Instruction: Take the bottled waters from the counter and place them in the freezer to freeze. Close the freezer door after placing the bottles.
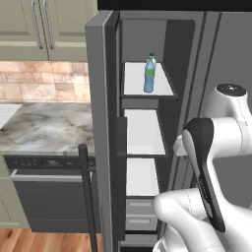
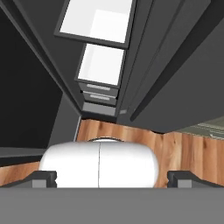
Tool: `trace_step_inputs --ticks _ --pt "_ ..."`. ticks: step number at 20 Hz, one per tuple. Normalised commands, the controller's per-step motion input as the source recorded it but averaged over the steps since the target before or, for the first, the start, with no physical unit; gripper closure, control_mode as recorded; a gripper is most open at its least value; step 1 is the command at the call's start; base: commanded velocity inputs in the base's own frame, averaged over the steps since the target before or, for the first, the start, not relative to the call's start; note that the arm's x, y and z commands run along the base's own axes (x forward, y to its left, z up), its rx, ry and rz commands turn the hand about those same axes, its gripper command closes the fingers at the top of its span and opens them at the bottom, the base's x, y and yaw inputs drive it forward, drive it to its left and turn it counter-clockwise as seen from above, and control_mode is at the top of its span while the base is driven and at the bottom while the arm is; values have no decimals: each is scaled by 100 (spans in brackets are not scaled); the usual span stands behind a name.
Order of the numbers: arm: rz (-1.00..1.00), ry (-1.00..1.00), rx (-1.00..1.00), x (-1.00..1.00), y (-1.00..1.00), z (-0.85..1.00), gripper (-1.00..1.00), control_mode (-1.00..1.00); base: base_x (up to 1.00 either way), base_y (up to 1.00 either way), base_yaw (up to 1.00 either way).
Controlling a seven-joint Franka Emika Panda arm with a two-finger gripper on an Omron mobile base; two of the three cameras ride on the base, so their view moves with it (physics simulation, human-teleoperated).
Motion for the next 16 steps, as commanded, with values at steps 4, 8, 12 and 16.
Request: trace_step_inputs --ticks 4,8,12,16 --pt "0 0 0 0 0 0 -100 -100 0 0 0" --pt "0 0 0 0 0 0 -100 -100 0 0 0" --pt "0 0 0 -3 0 0 -100 100 -4 0 0" --pt "0 0 0 0 0 0 -100 100 -28 0 0"
